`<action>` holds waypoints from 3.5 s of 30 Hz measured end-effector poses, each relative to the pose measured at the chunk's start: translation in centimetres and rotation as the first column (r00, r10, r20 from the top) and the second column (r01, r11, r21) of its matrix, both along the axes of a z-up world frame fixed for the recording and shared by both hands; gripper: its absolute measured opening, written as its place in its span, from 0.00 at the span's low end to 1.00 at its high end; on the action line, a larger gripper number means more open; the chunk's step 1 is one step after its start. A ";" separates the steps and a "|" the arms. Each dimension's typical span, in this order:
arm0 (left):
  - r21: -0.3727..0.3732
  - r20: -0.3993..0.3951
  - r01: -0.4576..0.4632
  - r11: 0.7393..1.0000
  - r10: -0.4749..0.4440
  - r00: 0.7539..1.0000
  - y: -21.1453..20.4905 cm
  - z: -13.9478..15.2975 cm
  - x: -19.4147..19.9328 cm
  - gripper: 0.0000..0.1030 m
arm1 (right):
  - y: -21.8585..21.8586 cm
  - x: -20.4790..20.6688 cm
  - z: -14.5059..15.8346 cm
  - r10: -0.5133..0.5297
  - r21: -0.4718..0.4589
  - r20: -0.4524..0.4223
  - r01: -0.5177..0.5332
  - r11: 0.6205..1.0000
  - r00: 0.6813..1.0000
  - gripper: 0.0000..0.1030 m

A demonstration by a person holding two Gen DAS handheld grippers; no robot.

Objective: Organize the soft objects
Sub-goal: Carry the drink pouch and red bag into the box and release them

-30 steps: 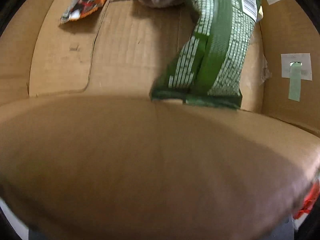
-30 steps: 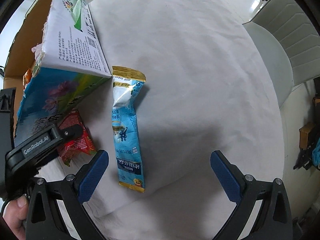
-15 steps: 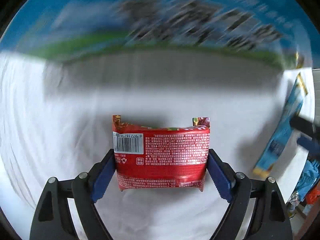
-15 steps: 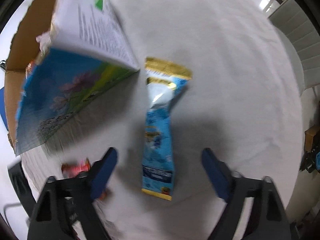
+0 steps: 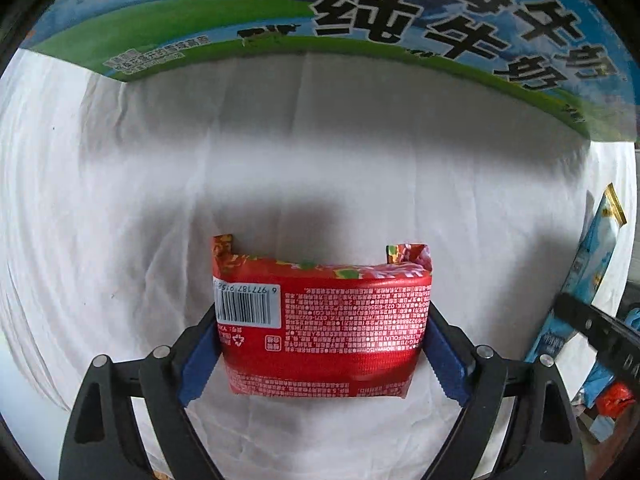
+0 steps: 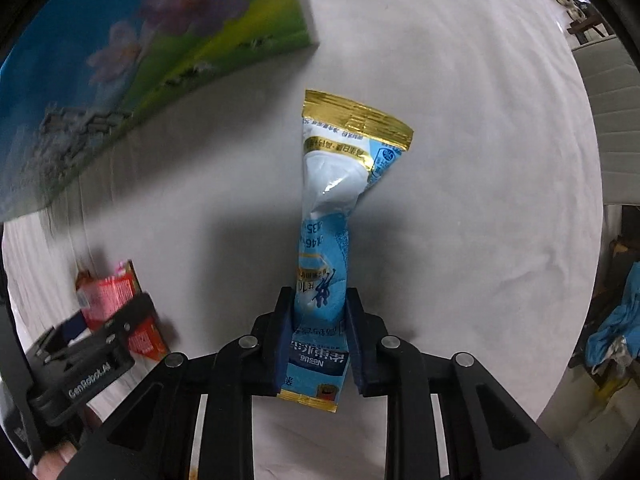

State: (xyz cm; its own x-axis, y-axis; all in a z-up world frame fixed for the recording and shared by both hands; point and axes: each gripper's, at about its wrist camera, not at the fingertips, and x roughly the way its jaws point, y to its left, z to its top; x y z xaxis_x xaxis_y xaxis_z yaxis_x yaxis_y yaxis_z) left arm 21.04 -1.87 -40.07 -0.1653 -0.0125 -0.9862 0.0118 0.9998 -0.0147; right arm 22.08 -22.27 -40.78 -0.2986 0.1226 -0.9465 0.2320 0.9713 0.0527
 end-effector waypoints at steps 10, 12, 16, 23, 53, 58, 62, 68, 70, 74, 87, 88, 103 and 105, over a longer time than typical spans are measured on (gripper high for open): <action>-0.029 -0.058 0.015 0.999 -0.016 0.998 -0.7 -0.1 -1.1 0.88 | 0.9 -1.7 -0.7 0.018 -0.004 -0.028 -0.018 1.000 0.999 0.46; -0.023 -0.050 0.024 0.999 -0.025 0.998 -1.0 -0.1 -1.2 0.88 | 1.2 -1.8 -0.8 0.018 -0.015 -0.023 -0.018 1.000 1.000 0.46; -0.018 -0.037 0.040 0.999 -0.041 0.998 -1.7 0.1 -1.7 0.87 | 1.5 -1.9 -0.7 0.008 -0.054 -0.024 -0.010 0.998 1.000 0.35; -0.027 0.021 0.050 0.998 -0.049 0.999 -1.7 2.9 -4.0 0.84 | 1.7 -1.8 -0.1 0.032 -0.062 -0.012 -0.033 0.998 0.999 0.22; -0.052 0.356 0.089 0.995 -0.065 0.932 3.9 21.3 10.9 0.84 | 2.7 12.2 19.4 0.192 -0.011 0.288 -0.197 0.980 0.938 0.21; -0.018 0.290 0.086 0.996 -0.077 0.954 4.1 18.2 13.0 0.84 | 2.1 16.3 16.0 0.222 -0.055 0.230 -0.215 0.975 0.948 0.21; -0.021 0.235 0.082 0.996 -0.075 0.969 3.9 15.4 14.3 0.84 | 2.1 18.4 13.0 0.234 -0.071 0.184 -0.224 0.972 0.955 0.21; -0.040 0.177 0.067 0.997 -0.059 0.982 3.7 12.5 15.4 0.84 | 1.7 19.6 9.2 0.230 -0.075 0.142 -0.221 0.972 0.963 0.21; -0.042 0.168 0.061 0.997 -0.053 0.984 3.7 11.8 15.7 0.84 | 1.9 19.7 8.1 0.235 -0.074 0.131 -0.227 0.971 0.963 0.21; -0.054 0.142 0.053 0.997 -0.045 0.989 3.6 10.4 16.1 0.84 | 2.4 19.8 6.7 0.238 -0.079 0.115 -0.230 0.970 0.964 0.21; -0.046 0.056 0.019 0.999 -0.017 0.998 4.2 7.5 17.1 0.85 | 2.9 20.0 5.7 0.264 -0.111 0.074 -0.255 0.961 0.962 0.36; -0.053 0.056 0.010 0.999 -0.007 0.998 4.3 7.4 17.1 0.85 | 3.0 20.0 5.8 0.263 -0.108 0.075 -0.255 0.961 0.962 0.36; -0.053 0.083 -0.026 0.998 0.030 0.996 5.4 8.7 15.8 0.94 | 3.3 18.8 7.5 0.257 -0.079 0.104 -0.250 0.965 0.961 0.69; -0.051 0.097 -0.024 0.998 0.029 0.995 5.5 9.4 15.6 0.94 | 3.3 18.6 7.7 0.253 -0.075 0.106 -0.246 0.966 0.962 0.69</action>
State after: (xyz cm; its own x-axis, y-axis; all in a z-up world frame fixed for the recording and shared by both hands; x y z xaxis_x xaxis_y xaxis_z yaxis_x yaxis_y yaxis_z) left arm 36.68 3.66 -30.71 -0.0672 -0.0652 -0.9956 -0.0112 0.9979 -0.0646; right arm 40.68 -19.00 -33.10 -0.2021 -0.0003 -0.9794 -0.0219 0.9998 0.0042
